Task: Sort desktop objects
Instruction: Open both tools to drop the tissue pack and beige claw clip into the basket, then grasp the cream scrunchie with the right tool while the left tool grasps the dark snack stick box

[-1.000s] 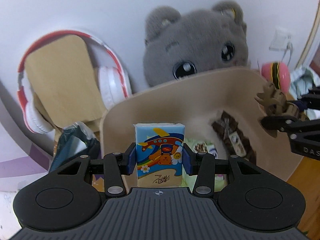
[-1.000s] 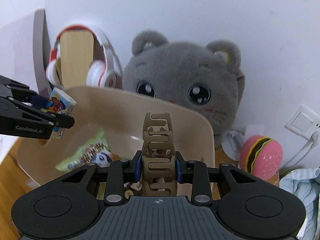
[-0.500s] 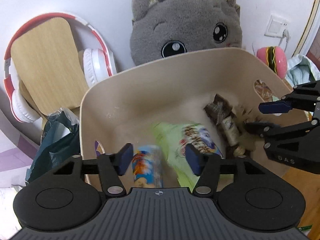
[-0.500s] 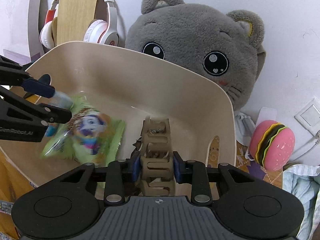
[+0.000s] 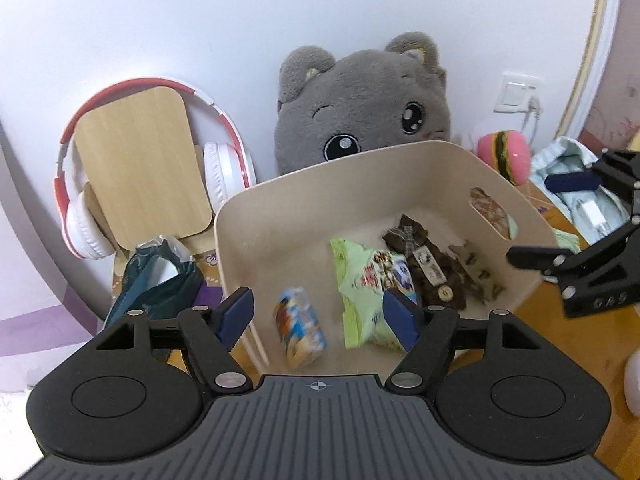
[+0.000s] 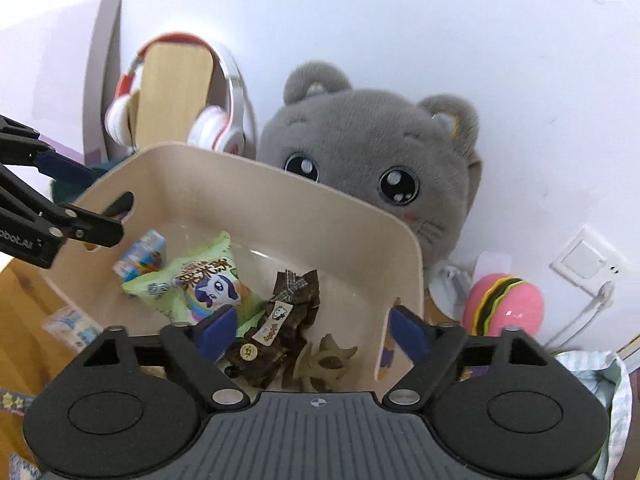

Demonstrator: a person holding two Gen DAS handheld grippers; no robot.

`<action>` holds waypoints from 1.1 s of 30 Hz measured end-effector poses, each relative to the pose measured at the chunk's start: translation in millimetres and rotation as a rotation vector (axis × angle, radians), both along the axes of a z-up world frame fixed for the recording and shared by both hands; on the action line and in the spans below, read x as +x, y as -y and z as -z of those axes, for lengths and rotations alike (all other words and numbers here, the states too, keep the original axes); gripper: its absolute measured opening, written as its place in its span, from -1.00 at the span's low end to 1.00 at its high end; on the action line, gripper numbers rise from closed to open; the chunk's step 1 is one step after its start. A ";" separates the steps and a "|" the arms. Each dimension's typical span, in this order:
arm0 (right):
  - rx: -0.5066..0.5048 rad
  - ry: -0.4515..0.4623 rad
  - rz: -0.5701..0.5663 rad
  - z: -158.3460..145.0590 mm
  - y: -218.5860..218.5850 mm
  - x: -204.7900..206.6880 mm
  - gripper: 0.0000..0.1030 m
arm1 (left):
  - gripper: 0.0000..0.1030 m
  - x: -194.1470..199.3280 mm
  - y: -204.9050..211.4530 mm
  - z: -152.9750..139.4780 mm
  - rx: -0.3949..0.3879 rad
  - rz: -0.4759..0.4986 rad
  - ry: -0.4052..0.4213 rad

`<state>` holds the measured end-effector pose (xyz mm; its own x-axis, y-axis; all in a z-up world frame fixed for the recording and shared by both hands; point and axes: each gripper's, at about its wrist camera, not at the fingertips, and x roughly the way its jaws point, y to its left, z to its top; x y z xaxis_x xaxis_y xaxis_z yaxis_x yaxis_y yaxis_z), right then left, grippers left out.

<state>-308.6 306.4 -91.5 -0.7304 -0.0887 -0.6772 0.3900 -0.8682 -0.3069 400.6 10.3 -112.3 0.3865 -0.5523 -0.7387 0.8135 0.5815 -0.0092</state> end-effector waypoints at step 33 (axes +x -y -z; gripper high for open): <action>-0.012 0.245 -0.029 93.4 -45.4 114.7 0.74 | 0.46 -89.0 -58.8 109.0 0.336 0.360 -0.089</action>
<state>-194.0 351.8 -184.9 -0.5418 -0.1161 -0.8325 0.4761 -0.8586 -0.1901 311.6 69.1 -221.3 0.1429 -0.3653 -0.9199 0.9676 0.2468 0.0522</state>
